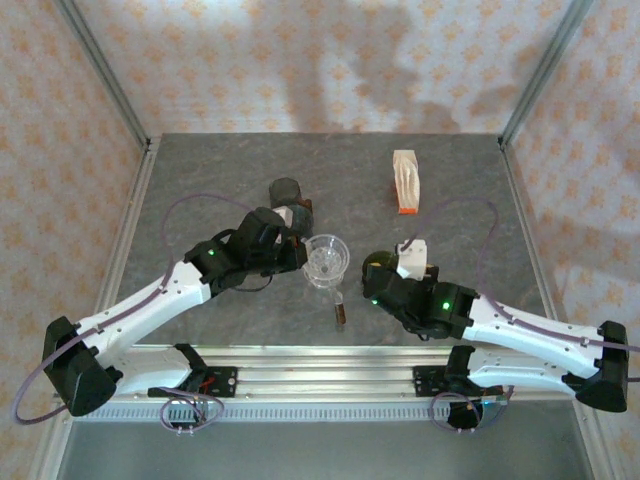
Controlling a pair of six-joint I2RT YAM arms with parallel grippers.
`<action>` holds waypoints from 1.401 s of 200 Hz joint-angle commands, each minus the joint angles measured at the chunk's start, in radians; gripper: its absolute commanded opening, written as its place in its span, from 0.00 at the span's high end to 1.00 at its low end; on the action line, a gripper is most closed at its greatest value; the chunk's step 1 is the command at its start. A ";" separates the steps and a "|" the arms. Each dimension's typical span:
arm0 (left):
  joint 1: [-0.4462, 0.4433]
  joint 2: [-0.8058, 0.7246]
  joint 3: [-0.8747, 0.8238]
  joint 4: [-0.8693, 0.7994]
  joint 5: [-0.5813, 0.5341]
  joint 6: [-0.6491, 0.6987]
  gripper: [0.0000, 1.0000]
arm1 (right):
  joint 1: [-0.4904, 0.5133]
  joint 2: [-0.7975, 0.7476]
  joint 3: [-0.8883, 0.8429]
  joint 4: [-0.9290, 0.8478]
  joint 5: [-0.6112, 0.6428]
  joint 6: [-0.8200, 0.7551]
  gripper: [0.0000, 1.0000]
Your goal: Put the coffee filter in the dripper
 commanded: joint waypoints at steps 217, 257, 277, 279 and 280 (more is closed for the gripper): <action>0.004 -0.085 0.055 -0.066 -0.089 -0.009 0.17 | -0.025 -0.001 0.016 -0.016 0.015 0.015 0.00; 0.007 -0.209 0.049 -0.094 -0.278 0.060 0.00 | -0.295 0.019 0.096 0.087 -0.158 -0.118 0.00; 0.008 -0.238 0.023 -0.100 -0.326 0.081 0.00 | -0.431 0.087 0.176 0.134 -0.223 -0.195 0.00; 0.008 -0.240 0.018 -0.098 -0.329 0.081 0.00 | -0.444 0.100 0.186 0.137 -0.229 -0.202 0.00; 0.008 -0.243 0.015 -0.097 -0.331 0.080 0.00 | -0.450 0.104 0.191 0.138 -0.233 -0.207 0.00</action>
